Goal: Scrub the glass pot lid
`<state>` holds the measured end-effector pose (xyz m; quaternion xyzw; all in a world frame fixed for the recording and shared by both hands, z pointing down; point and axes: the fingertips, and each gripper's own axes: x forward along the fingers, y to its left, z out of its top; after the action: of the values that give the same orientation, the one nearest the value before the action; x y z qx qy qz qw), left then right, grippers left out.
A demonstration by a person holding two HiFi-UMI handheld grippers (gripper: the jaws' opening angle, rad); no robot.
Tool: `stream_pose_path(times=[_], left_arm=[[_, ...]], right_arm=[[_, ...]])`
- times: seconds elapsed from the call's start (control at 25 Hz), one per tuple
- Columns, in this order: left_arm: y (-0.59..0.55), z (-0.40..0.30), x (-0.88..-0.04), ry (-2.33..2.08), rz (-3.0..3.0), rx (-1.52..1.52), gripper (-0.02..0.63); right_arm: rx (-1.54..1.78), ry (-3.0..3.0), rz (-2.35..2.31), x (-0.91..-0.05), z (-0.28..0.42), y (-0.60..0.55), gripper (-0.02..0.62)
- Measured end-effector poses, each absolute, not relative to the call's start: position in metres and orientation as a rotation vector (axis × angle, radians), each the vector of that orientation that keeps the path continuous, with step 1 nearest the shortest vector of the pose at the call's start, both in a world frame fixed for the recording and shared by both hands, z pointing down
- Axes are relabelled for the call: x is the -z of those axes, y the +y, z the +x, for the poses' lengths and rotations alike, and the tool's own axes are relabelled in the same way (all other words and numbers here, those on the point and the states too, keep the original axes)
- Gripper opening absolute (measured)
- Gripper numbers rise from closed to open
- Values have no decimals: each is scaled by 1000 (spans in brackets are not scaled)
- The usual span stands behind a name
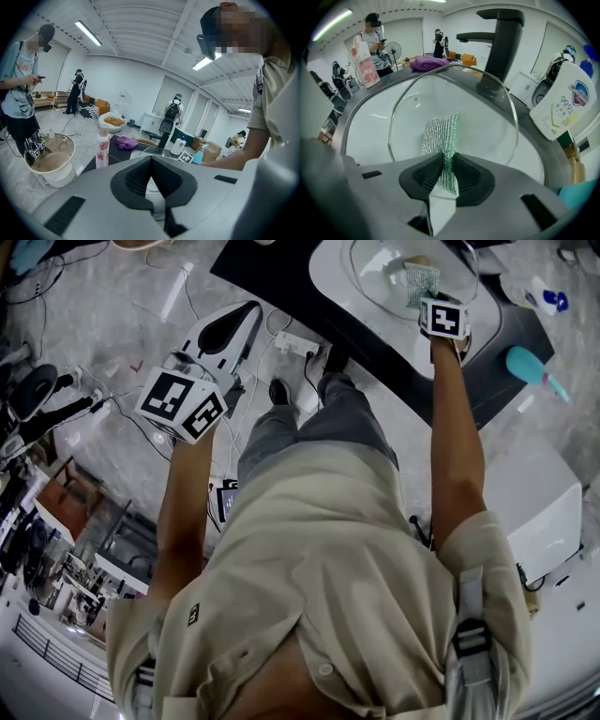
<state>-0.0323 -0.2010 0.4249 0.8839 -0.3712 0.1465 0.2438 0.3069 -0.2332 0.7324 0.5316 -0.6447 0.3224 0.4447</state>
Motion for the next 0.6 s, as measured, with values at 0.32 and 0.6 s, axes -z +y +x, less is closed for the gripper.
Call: stream_pose_path(times=[0.32,0.6], left_arm=[[-210,-25,-426,-987,2447,-403,14],[-204,-40,-416,-1015,2450,-400,14]], right_arm=[[-797,-1528,1481,-703,381,-254,86],[-703,-1591,1528,-665,373,-314,86]])
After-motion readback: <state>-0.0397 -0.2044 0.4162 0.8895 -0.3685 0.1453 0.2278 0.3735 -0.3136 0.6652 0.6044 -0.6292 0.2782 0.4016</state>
